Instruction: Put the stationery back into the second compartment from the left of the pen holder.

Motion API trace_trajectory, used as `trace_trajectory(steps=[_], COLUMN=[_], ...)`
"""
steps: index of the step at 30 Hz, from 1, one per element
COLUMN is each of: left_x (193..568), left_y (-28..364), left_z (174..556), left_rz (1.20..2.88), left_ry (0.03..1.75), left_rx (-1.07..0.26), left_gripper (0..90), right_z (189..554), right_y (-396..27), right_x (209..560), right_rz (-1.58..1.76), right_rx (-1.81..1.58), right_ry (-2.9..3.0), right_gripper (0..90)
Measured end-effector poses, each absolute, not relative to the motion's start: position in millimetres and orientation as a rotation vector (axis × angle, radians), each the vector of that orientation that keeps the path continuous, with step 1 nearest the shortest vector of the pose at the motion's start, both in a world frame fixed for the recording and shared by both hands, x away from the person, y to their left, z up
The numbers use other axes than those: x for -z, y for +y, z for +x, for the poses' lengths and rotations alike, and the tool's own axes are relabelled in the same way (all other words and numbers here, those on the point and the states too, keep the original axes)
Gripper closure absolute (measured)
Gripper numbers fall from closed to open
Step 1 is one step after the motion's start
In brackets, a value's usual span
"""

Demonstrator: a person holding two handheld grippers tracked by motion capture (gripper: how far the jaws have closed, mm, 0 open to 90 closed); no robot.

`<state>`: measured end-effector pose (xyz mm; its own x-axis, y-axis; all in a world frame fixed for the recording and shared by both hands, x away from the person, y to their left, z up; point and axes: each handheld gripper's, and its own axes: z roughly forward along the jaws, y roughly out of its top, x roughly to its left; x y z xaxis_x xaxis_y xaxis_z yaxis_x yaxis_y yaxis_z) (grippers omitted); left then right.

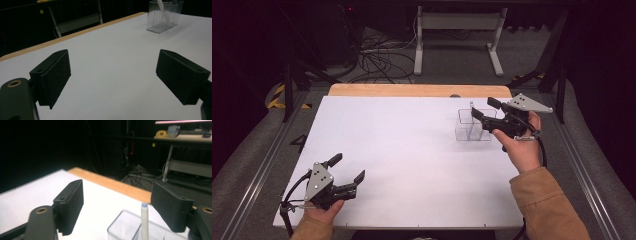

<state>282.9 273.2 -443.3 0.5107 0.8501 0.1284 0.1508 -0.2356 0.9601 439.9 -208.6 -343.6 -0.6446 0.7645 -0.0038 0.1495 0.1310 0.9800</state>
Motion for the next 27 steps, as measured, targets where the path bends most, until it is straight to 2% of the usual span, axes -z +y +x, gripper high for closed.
trace_trajectory(steps=[12, 27], left_x=[443.2, 443.1], left_y=[272.4, 271.8], left_z=[282.4, 282.2], left_rz=[1.699, 1.697], left_ry=[0.857, 0.855], left_rx=[-0.832, -0.836], left_gripper=[13.3, 13.3], right_z=[410.2, 389.2], right_y=[-211.9, -217.0], right_x=[356.5, 396.3], right_rz=[0.786, 0.764], right_rx=[-1.606, -1.561], right_ry=[1.95, 2.017], right_gripper=[26.5, 28.4])
